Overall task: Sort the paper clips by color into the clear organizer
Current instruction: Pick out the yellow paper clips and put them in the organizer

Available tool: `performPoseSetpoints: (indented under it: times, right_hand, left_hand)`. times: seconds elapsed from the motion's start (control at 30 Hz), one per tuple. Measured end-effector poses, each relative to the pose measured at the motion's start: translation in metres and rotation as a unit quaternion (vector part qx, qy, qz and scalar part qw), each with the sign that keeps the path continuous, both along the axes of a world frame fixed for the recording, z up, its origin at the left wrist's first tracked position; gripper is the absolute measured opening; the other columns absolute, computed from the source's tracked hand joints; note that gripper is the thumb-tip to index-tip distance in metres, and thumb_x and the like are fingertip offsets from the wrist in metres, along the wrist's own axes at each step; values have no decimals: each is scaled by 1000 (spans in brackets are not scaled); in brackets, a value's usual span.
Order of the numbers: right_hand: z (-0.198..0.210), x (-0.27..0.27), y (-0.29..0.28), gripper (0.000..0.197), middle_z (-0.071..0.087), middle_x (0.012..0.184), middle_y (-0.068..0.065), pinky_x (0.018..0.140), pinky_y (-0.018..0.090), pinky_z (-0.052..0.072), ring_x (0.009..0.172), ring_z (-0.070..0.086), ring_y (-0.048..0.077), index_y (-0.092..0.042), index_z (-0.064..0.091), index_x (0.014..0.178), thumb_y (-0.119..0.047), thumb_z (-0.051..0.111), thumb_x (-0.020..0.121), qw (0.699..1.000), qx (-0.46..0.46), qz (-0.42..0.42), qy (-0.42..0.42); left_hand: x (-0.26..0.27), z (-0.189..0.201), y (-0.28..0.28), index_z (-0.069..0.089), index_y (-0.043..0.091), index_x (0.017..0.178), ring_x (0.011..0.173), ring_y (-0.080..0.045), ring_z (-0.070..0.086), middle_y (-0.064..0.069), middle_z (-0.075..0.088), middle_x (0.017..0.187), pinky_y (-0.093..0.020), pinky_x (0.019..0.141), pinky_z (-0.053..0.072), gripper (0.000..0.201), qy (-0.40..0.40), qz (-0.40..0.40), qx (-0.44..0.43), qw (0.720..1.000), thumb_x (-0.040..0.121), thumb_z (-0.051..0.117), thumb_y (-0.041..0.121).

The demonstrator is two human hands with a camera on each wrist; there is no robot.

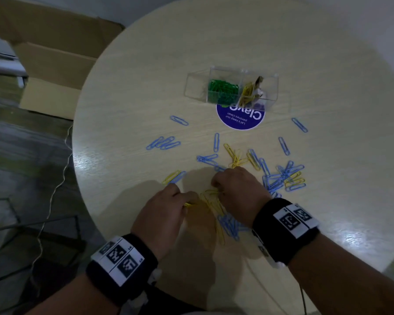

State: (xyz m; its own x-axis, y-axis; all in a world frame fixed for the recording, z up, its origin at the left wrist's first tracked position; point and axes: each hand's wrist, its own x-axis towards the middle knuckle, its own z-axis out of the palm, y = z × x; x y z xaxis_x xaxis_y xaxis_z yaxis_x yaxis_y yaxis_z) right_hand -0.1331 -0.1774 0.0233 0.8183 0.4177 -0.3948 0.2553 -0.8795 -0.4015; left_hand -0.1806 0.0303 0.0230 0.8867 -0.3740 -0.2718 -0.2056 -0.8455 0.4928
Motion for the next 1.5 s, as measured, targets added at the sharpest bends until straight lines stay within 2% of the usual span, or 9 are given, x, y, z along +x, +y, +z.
performPoseSetpoints:
  times: [0.2, 0.3, 0.47, 0.63, 0.73, 0.87, 1.1, 1.3, 1.5]
  right_hand:
    - [8, 4, 5, 18, 47, 109, 15, 80, 45, 47, 100, 51, 37, -14, 53, 101, -11, 51, 83, 997, -56, 22, 51]
    - [7, -1, 1, 25, 50, 111, 13, 81, 43, 45, 104, 49, 35, -17, 50, 106, -8, 52, 83, 997, -65, 31, 36]
    - [15, -2, -22, 14, 60, 90, 8, 74, 41, 50, 90, 59, 32, -19, 61, 94, -19, 52, 83, 996, 20, -67, -48]
    - [29, 14, -61, 8, 63, 80, 0, 68, 31, 45, 77, 62, 24, -24, 65, 84, -19, 61, 79, 975, 69, -188, -93]
    - [35, 29, -83, 10, 64, 79, -3, 68, 34, 49, 76, 62, 22, -28, 64, 83, -20, 65, 77, 959, 86, -252, -99]
    - [41, 56, -104, 8, 70, 77, -5, 69, 33, 51, 76, 65, 17, -27, 66, 81, -22, 70, 77, 933, 114, -321, -120]
    - [46, 107, -112, 13, 67, 69, -5, 64, 36, 53, 65, 63, 12, -25, 62, 85, -19, 72, 79, 901, 179, -374, -128]
    - [44, 151, -101, 9, 67, 69, -4, 66, 42, 56, 68, 65, 17, -22, 63, 83, -20, 70, 78, 893, 205, -381, -121]
    - [42, 189, -80, 7, 69, 77, -1, 69, 32, 54, 76, 66, 20, -18, 67, 84, -22, 69, 79, 907, 160, -371, -119]
  left_hand:
    - [0, 8, -12, 65, 10, 83, 59, -28, 57, -12, 58, 83, -36, 44, 49, 41, 3, -111, 194, 975, 46, 81, 3]
    - [0, 9, -17, 65, 6, 80, 58, -32, 54, -14, 56, 76, -33, 37, 38, 18, -46, -148, 266, 952, 62, 63, 4]
    - [2, 1, -17, 59, 8, 73, 49, -30, 50, -12, 49, 67, -30, 34, 34, 30, -75, -168, 267, 946, 72, 30, -2]
    - [31, 8, -18, 54, 18, 80, 65, -27, 60, -4, 55, 76, -34, 52, 49, 11, 8, -137, 125, 983, 77, 47, 26]
    - [67, 27, -30, 50, 26, 78, 76, -25, 56, 4, 51, 75, -34, 63, 36, 16, 55, -57, 23, 997, 82, 46, 40]
    - [141, 55, -69, 54, 21, 74, 72, -26, 57, 2, 54, 68, -36, 63, 40, 15, -5, 51, -71, 996, 84, 65, 25]
    - [241, 61, -131, 60, 12, 83, 73, -24, 58, -3, 63, 78, -32, 64, 44, 13, -66, 107, -99, 987, 89, 61, 24]
    - [259, 44, -153, 67, 9, 112, 100, -26, 64, -9, 70, 109, -38, 89, 51, 29, -23, 128, -109, 985, 95, 55, 29]
    - [253, 41, -131, 68, 18, 104, 82, -20, 68, -1, 70, 101, -39, 76, 58, 23, -60, 176, -191, 964, 99, 46, 21]
